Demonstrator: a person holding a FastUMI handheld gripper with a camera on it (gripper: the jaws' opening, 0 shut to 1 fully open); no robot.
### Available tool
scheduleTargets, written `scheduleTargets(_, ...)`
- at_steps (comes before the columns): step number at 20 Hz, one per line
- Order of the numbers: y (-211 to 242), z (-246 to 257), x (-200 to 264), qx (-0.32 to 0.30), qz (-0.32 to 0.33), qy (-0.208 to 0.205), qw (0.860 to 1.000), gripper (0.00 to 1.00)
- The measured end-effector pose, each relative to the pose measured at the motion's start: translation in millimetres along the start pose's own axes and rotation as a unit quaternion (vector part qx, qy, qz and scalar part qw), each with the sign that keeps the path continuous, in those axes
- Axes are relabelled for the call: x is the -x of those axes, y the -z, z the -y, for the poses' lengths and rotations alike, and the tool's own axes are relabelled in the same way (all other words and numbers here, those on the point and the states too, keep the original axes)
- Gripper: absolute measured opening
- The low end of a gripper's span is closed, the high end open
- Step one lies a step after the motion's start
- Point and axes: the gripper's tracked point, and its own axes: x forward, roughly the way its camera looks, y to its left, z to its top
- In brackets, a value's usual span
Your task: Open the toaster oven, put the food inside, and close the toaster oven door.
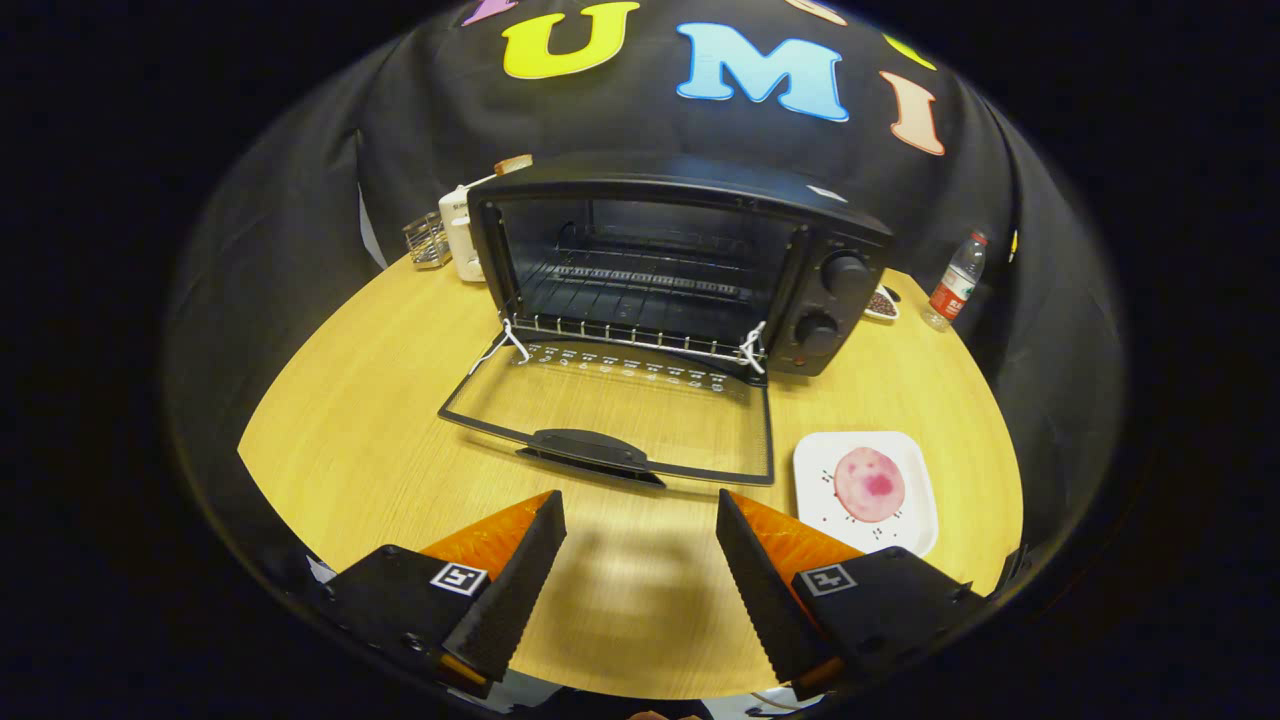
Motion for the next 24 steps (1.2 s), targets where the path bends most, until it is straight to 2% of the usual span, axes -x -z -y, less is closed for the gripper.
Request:
scheduleTargets(5, -7.0, 61.8, 45.8, -0.018, 0.023, 0.05, 0.998, 0.97)
scheduleTargets(11, 0.8, 129.9, 80.4, -0.026, 0.02, 0.097, 0.995, 0.97)
scheduleTargets(16, 13.1, 169.5, 67.5, -0.061, -0.006, 0.092, 0.994, 0.98)
scheduleTargets(24, 28.0, 239.3, 22.6, -0.059, -0.056, 0.062, 0.995, 0.98)
